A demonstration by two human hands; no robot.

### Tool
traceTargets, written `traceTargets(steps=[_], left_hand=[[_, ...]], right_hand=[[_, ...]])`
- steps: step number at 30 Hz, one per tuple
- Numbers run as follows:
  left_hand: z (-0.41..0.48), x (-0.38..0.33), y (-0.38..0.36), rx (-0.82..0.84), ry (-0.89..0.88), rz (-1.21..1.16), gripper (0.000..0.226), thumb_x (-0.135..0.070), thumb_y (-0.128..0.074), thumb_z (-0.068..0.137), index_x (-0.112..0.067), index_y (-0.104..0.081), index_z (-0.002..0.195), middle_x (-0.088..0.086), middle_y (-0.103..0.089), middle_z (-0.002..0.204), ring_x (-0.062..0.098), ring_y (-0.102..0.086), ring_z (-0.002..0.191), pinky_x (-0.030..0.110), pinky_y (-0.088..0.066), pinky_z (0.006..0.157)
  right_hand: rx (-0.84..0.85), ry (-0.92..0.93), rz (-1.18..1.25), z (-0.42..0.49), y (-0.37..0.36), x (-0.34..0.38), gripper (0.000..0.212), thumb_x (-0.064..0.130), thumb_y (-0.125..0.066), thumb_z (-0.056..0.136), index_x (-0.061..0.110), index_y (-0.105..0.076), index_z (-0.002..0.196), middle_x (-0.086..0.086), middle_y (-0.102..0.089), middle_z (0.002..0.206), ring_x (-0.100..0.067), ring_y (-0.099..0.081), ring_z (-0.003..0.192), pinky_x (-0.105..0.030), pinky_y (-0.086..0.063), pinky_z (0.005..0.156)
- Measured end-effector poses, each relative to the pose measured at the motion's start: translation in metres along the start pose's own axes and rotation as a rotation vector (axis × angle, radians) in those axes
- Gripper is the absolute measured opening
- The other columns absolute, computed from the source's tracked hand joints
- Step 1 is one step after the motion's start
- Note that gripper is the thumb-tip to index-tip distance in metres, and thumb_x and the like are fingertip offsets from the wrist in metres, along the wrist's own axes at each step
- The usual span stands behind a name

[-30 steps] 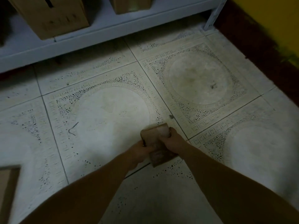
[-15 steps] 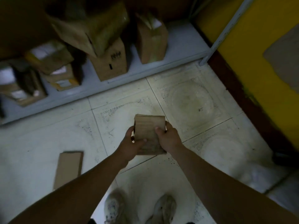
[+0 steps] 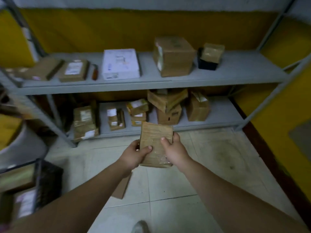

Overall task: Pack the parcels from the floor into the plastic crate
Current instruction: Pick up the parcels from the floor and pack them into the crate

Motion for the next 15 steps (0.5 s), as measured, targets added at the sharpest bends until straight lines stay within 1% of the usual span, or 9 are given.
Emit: traceTargets(steps=[2, 3, 5, 7, 9, 11, 13, 15], left_hand=[[-0.031, 0.000, 0.039, -0.060, 0.019, -0.037, 0.052, -0.041, -0.068, 0.082, -0.028, -0.041, 0.125, -0.001, -0.062, 0.107, 0.018, -0.060, 0.083, 0.026, -0.043, 0.062], [-0.049, 0.000, 0.063, -0.087, 0.027, -0.064, 0.053, -0.040, -0.067, 0.083, -0.029, -0.039, 0.126, -0.001, -0.062, 0.105, 0.020, -0.061, 0.086, 0.030, -0.045, 0.068], [-0.078, -0.001, 0.105, -0.138, 0.020, -0.091, 0.054, -0.037, -0.066, 0.085, -0.029, -0.037, 0.130, 0.002, -0.063, 0.107, 0.022, -0.063, 0.092, 0.039, -0.049, 0.080], [-0.110, 0.002, 0.157, -0.201, 0.002, -0.092, 0.056, -0.036, -0.066, 0.085, -0.027, -0.037, 0.132, 0.004, -0.063, 0.109, 0.024, -0.063, 0.095, 0.046, -0.050, 0.087], [-0.144, 0.010, 0.215, -0.268, -0.012, -0.082, 0.058, -0.037, -0.066, 0.084, -0.027, -0.038, 0.134, 0.005, -0.061, 0.112, 0.025, -0.062, 0.097, 0.045, -0.052, 0.086], [-0.178, 0.022, 0.274, -0.295, -0.027, -0.075, 0.065, -0.044, -0.069, 0.078, -0.027, -0.039, 0.132, 0.006, -0.059, 0.118, 0.027, -0.061, 0.101, 0.047, -0.051, 0.088], [-0.207, 0.042, 0.329, -0.311, -0.030, -0.086, 0.073, -0.048, -0.072, 0.069, -0.026, -0.041, 0.131, 0.007, -0.060, 0.118, 0.029, -0.063, 0.101, 0.051, -0.051, 0.091], [-0.234, 0.066, 0.386, -0.320, -0.038, -0.117, 0.063, -0.035, -0.071, 0.080, -0.021, -0.041, 0.134, 0.011, -0.061, 0.117, 0.029, -0.064, 0.098, 0.047, -0.053, 0.087]], right_hand=[[0.039, 0.046, 0.007, -0.024, -0.029, 0.031, 0.055, 0.049, -0.048, 0.093, 0.031, -0.030, 0.141, -0.007, -0.061, 0.123, -0.032, -0.062, 0.102, -0.048, -0.053, 0.088], [0.062, 0.074, 0.007, -0.038, -0.047, 0.048, 0.055, 0.050, -0.048, 0.092, 0.031, -0.031, 0.141, -0.006, -0.061, 0.123, -0.031, -0.062, 0.103, -0.049, -0.052, 0.090], [0.109, 0.115, -0.002, -0.060, -0.081, 0.076, 0.053, 0.050, -0.048, 0.093, 0.030, -0.033, 0.139, -0.004, -0.060, 0.124, -0.030, -0.061, 0.104, -0.049, -0.051, 0.092], [0.169, 0.164, -0.022, -0.086, -0.123, 0.108, 0.052, 0.049, -0.049, 0.093, 0.028, -0.034, 0.138, -0.003, -0.059, 0.125, -0.028, -0.061, 0.105, -0.047, -0.050, 0.093], [0.226, 0.214, -0.037, -0.116, -0.172, 0.138, 0.053, 0.048, -0.050, 0.093, 0.026, -0.034, 0.138, -0.002, -0.058, 0.127, -0.025, -0.059, 0.108, -0.043, -0.049, 0.095], [0.280, 0.240, -0.025, -0.148, -0.226, 0.162, 0.053, 0.046, -0.052, 0.093, 0.026, -0.032, 0.138, -0.001, -0.056, 0.127, -0.023, -0.058, 0.107, -0.040, -0.048, 0.094], [0.326, 0.231, 0.006, -0.176, -0.283, 0.179, 0.059, 0.051, -0.054, 0.090, 0.028, -0.030, 0.139, 0.001, -0.054, 0.126, -0.024, -0.058, 0.108, -0.044, -0.050, 0.095], [0.362, 0.186, 0.026, -0.204, -0.347, 0.189, 0.068, 0.055, -0.055, 0.087, 0.029, -0.025, 0.143, -0.001, -0.052, 0.131, -0.027, -0.057, 0.111, -0.049, -0.051, 0.094]])
Point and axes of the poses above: each hand's wrist, its own z-axis towards the middle knuckle, its own y-axis out of the back of the hand, x = y × z, the point moved 10 cm from there along z, towards the middle knuckle
